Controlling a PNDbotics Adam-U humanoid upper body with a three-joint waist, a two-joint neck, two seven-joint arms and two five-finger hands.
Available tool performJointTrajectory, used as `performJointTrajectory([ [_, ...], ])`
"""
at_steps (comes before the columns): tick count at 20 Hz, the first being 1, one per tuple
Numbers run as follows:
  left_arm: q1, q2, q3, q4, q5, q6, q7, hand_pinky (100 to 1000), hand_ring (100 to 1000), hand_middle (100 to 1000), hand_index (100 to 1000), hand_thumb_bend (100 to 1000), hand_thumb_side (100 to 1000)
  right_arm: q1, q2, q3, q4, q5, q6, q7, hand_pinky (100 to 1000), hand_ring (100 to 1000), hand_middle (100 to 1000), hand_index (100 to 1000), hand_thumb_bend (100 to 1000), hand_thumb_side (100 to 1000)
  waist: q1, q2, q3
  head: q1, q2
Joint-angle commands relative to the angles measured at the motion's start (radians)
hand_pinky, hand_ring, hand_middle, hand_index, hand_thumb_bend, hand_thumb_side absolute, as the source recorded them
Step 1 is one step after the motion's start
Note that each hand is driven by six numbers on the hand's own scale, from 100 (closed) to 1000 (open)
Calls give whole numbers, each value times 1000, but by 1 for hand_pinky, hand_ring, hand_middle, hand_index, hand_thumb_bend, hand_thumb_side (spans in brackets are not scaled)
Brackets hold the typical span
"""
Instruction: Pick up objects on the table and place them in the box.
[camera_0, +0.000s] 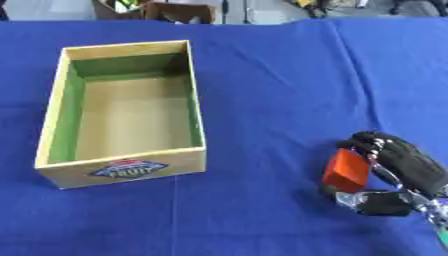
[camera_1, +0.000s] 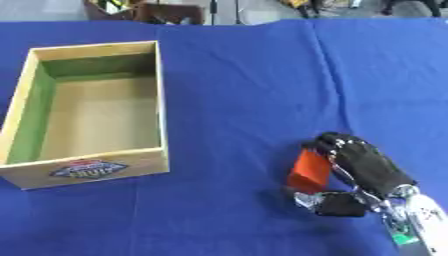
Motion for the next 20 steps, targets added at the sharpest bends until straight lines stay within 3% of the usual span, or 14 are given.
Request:
performJointTrajectory([
  [1, -4, 7, 2, -19, -5, -1, -4, 295, 346, 437, 514, 100, 999, -2, -10, -19, -22, -5, 25, 3, 836, 873, 726, 875, 560, 1000, 0, -14, 0, -3, -13],
  [9, -4, 5, 1, -19, -17, -7, -7, 295, 347, 438, 514, 100, 997, 7, -6, -38, -22, 1, 72, -14, 829, 867, 714, 870, 551, 1000, 0, -12, -1, -5, -16],
  [20, -3, 2, 2, -19, -19, -5, -8, 296, 347, 439, 513, 100, 998, 13, -7, -33, -22, -8, 51, 36, 824, 863, 680, 860, 506, 967, 1, -9, -2, -7, -15],
])
